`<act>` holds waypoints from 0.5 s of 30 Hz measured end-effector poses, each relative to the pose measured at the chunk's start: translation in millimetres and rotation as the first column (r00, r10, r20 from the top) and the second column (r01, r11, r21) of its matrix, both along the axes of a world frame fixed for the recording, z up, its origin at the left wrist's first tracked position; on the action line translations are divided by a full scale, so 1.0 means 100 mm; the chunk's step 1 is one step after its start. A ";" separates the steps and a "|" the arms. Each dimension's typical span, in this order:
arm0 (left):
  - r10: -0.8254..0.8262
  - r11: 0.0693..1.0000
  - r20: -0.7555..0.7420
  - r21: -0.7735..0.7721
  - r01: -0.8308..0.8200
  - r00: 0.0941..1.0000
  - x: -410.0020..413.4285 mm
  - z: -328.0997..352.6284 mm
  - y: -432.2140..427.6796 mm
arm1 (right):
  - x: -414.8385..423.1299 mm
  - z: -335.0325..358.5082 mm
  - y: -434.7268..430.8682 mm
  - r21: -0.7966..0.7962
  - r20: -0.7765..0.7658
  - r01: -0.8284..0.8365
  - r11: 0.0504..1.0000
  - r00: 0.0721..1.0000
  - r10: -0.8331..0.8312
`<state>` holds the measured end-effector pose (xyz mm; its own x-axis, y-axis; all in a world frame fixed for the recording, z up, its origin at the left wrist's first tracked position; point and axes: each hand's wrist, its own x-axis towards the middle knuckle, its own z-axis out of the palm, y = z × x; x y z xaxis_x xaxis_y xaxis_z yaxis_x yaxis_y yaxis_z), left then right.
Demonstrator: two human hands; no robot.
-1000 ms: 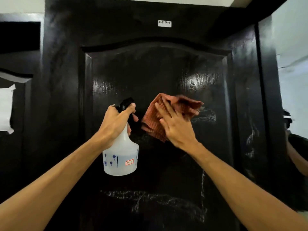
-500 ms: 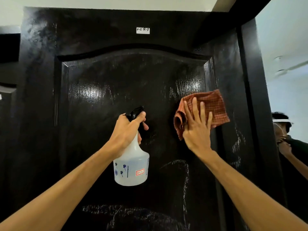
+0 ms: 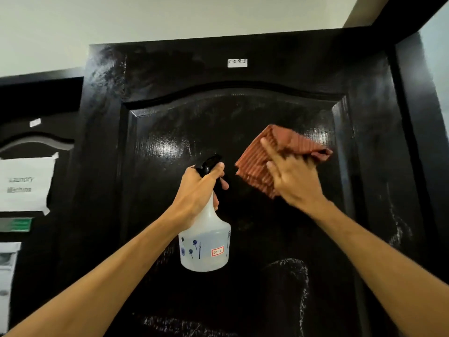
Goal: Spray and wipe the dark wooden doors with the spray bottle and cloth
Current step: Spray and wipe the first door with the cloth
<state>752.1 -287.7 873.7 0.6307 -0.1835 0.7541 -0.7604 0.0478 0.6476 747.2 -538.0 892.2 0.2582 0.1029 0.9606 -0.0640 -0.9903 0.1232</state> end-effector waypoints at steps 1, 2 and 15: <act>0.012 1.000 0.000 -0.001 -0.012 1.000 0.02 0.02 0.07 | 0.01 0.19 -0.01 0.108 0.047 -0.011 0.994 0.999 0.006; 0.029 1.000 0.000 -0.005 -0.029 1.000 0.05 0.04 0.15 | 0.04 0.35 0.04 0.199 0.079 -0.027 0.980 0.997 0.012; 0.125 0.991 0.073 -0.054 -0.121 0.989 0.51 0.39 1.70 | 0.62 0.73 1.77 -0.019 0.040 -0.119 0.993 0.992 0.120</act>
